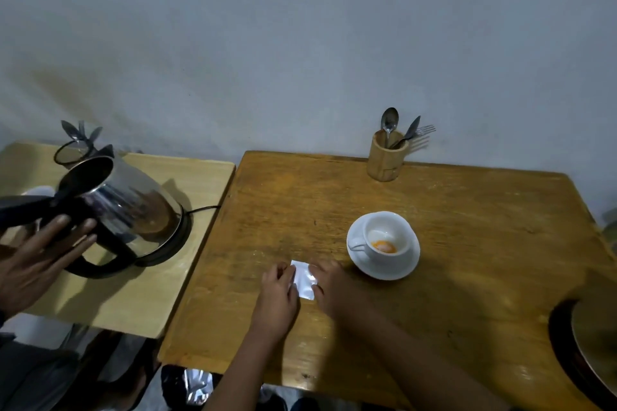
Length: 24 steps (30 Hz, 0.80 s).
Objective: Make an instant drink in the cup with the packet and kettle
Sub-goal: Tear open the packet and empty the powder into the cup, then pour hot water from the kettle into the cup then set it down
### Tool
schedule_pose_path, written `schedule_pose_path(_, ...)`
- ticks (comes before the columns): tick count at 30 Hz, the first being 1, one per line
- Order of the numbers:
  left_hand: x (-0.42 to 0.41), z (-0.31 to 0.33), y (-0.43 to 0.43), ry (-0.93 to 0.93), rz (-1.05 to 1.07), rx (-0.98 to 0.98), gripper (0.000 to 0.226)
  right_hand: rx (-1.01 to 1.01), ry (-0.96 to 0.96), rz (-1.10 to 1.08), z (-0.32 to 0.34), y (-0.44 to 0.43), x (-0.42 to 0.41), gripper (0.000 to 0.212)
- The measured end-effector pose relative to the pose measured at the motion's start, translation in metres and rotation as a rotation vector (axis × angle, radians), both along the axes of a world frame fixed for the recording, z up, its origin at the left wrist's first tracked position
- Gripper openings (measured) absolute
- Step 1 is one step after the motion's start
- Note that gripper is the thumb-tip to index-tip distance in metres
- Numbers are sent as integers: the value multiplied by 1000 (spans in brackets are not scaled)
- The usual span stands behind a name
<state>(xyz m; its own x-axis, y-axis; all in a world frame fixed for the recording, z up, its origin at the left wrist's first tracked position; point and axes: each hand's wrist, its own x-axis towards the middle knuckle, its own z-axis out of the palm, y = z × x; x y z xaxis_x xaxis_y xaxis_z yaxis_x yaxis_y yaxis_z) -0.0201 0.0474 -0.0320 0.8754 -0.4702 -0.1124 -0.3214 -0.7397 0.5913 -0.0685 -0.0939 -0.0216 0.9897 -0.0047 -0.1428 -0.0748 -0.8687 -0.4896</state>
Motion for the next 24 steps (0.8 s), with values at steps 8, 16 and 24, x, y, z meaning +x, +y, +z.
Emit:
schedule_pose_path(8, 3, 4, 1, -43, -107, 117, 46, -90, 161, -50, 9, 16, -6, 55)
schedule_pose_path(16, 5, 13, -5, -45, -172, 260, 37, 62, 25, -358, 10, 16, -59, 36)
schedule_pose_path(24, 7, 43, -69, 107, -46, 3, 34, 280, -448, -1146, 38, -33, -159, 29)
